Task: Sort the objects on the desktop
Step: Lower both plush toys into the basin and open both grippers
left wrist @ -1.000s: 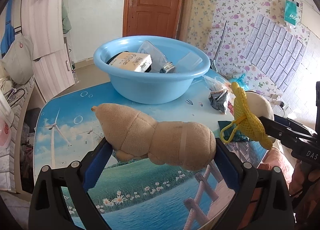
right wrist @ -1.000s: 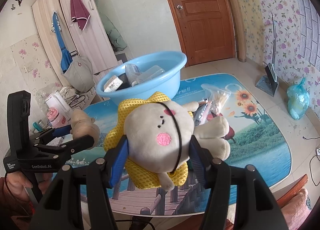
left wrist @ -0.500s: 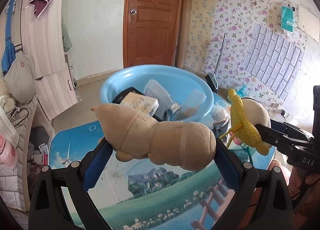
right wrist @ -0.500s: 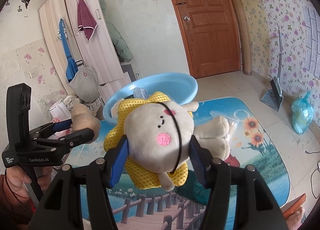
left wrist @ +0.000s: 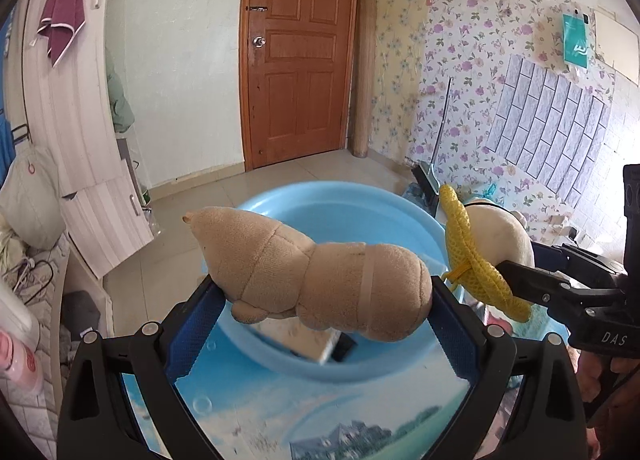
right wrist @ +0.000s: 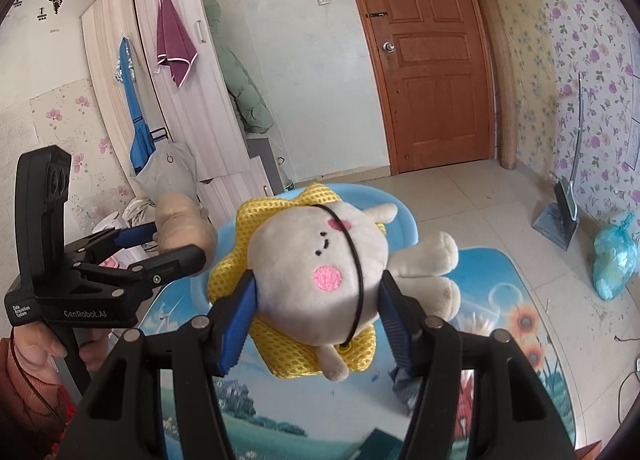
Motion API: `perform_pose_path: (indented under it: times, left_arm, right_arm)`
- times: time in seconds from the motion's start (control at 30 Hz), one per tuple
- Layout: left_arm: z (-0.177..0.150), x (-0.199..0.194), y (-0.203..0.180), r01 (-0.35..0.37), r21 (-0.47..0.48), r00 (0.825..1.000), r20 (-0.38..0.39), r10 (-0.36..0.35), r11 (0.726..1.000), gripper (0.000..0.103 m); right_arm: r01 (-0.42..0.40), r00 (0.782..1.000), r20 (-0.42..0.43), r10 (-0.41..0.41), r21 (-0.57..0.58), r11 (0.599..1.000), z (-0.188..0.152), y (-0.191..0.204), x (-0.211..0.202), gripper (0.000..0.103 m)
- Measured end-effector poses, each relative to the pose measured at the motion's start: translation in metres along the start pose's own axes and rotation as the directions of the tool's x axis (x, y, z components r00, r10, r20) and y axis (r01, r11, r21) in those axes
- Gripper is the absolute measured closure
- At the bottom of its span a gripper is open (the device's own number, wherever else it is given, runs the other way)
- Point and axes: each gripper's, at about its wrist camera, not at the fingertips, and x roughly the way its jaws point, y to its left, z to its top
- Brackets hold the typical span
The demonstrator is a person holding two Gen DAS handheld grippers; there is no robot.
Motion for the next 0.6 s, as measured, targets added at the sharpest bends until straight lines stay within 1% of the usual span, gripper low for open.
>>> perform_pose_path:
  times: [0.13, 0.27, 0.33, 0.4, 0.5, 0.53, 0.6]
  left_arm:
    - [0.013, 0.020, 0.005, 0.007, 0.027, 1.000, -0.004, -0.007, 1.000, 0.004]
    - [0.019, 0.045, 0.009, 0.023, 0.042, 0.999, -0.036, -0.022, 0.999, 0.004]
    - [0.022, 0.056, 0.008, 0.029, 0.067, 0.999, -0.048, -0.026, 0.997, 0.004]
    - [0.025, 0.063, 0.007, 0.034, 0.088, 0.998, -0.053, -0.029, 0.996, 0.003]
    - [0.029, 0.068, 0.007, 0.006, 0.099, 0.999, -0.050, -0.001, 0.995, 0.001]
    - [0.029, 0.068, 0.009, 0.002, 0.093, 0.999, -0.050, 0.003, 0.996, 0.001]
    - [0.028, 0.067, 0.011, 0.018, 0.073, 0.999, -0.047, -0.015, 0.997, 0.000]
  right_arm:
    - [-0.001, 1.000, -0.003, 0.001, -0.003, 1.000, 0.012, -0.003, 0.019, 0.044]
    - [0.000, 1.000, -0.024, -0.001, -0.018, 1.000, 0.021, -0.003, 0.042, 0.044]
    - [-0.006, 0.999, -0.038, 0.005, -0.022, 1.000, 0.024, -0.002, 0.052, 0.043]
    - [-0.010, 0.999, -0.049, 0.009, -0.020, 1.000, 0.026, -0.002, 0.060, 0.039]
    - [0.012, 0.998, -0.058, -0.013, -0.014, 1.000, 0.029, -0.004, 0.067, 0.037]
    - [0.012, 0.998, -0.059, -0.012, -0.003, 1.000, 0.030, -0.004, 0.068, 0.036]
    - [0.015, 0.999, -0.051, -0.013, 0.027, 1.000, 0.028, -0.008, 0.066, 0.034]
